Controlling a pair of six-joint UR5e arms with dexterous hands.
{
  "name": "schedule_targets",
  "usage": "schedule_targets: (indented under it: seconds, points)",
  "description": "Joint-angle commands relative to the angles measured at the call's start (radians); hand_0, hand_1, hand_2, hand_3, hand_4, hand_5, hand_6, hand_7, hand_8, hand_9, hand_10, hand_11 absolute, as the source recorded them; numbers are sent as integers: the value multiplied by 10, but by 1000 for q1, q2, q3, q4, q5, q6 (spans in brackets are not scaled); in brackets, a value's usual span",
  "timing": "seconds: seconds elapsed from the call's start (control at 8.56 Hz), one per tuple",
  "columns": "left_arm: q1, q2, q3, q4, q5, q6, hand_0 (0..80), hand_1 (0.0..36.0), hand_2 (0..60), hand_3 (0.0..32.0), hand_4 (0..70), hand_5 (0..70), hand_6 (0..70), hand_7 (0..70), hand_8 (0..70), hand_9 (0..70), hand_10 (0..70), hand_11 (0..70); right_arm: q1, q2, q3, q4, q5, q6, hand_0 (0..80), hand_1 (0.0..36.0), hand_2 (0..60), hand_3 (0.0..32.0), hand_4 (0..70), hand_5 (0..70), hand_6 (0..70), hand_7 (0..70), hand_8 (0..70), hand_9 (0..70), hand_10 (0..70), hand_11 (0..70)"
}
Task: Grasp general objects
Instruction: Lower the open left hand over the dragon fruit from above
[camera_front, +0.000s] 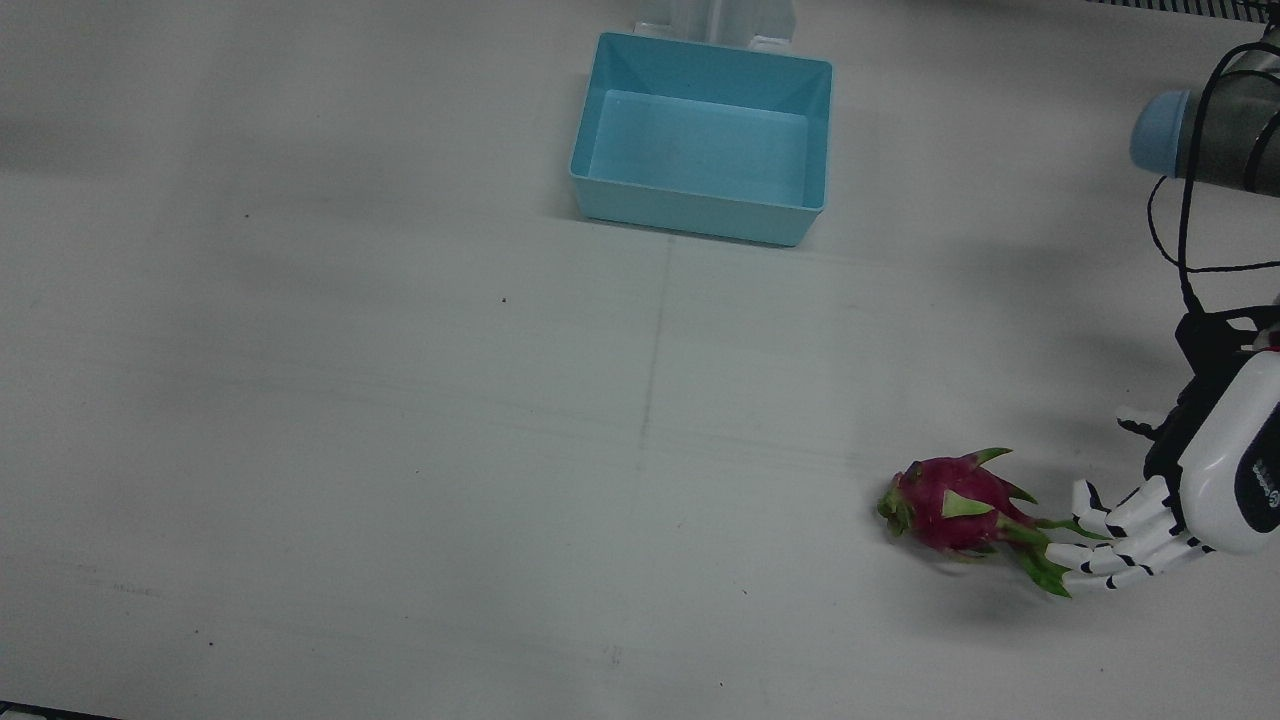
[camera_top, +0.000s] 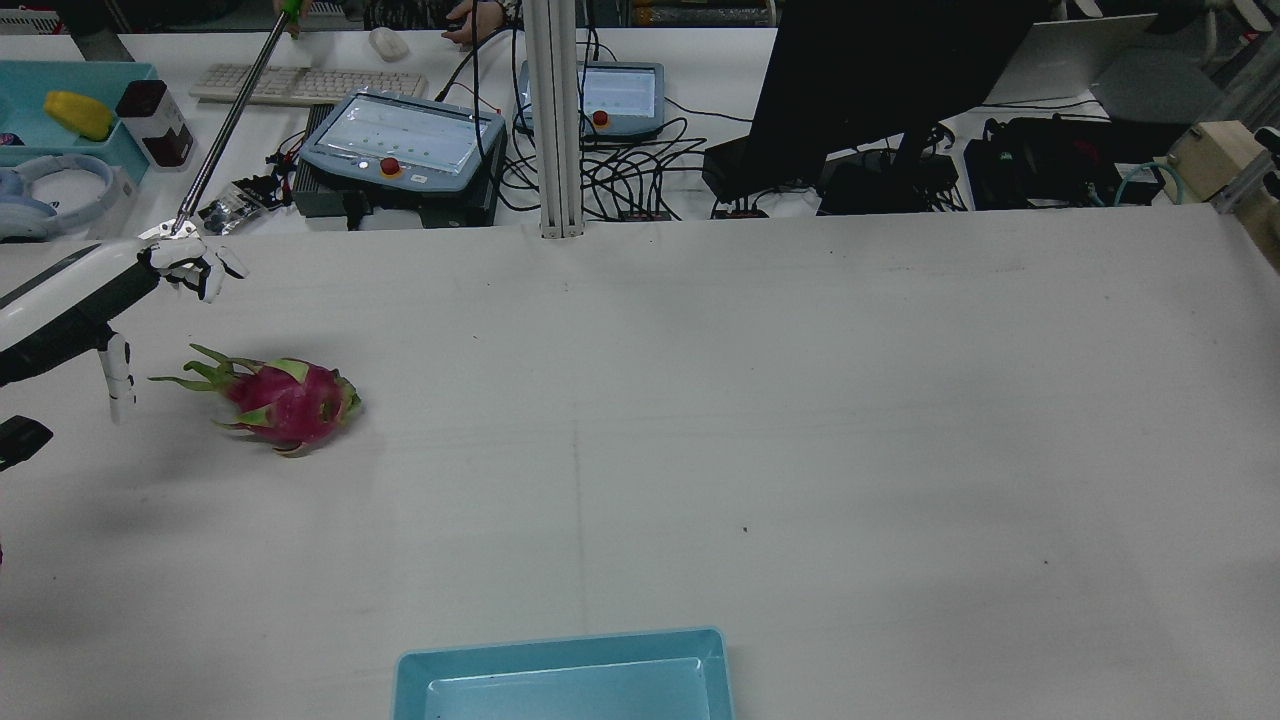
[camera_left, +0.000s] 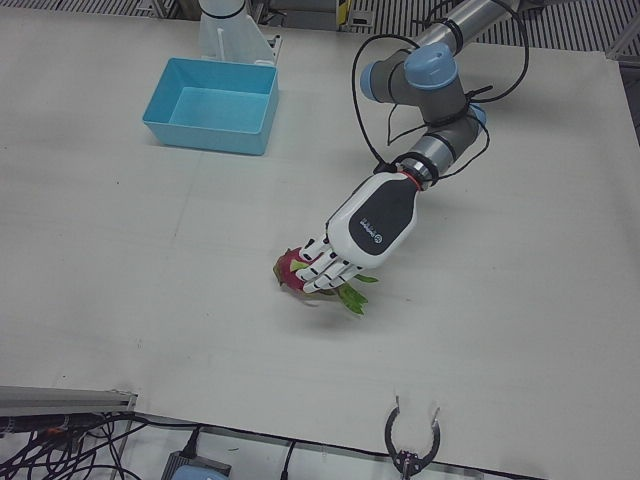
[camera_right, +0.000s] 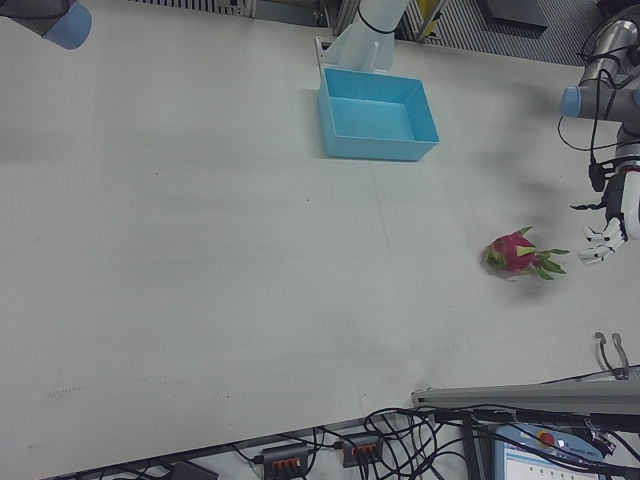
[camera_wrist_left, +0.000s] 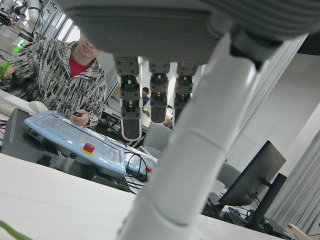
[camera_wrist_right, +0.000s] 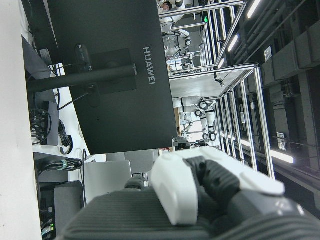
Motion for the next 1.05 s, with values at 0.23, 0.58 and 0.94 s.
schedule_targets:
  seconds: [0.23, 0.58, 0.94]
  points:
    - [79, -157, 20, 269, -68, 120, 800, 360, 600, 8, 40, 700, 162, 296, 203, 179, 102, 194, -1, 0, 1, 0, 0, 0, 0, 0, 0, 0, 0, 0, 0, 0, 0, 0, 0, 0]
    - [80, -222, 32, 414, -66, 192, 651, 360, 600, 34, 29, 700, 137, 277, 187, 159, 96, 179, -1, 0, -1, 0, 0, 0, 0, 0, 0, 0, 0, 0, 0, 0, 0, 0, 0, 0]
    - [122, -219, 47, 411, -74, 258, 555, 360, 600, 64, 9, 700, 104, 254, 170, 131, 86, 155, -1, 0, -1, 0, 0, 0, 0, 0, 0, 0, 0, 0, 0, 0, 0, 0, 0, 0]
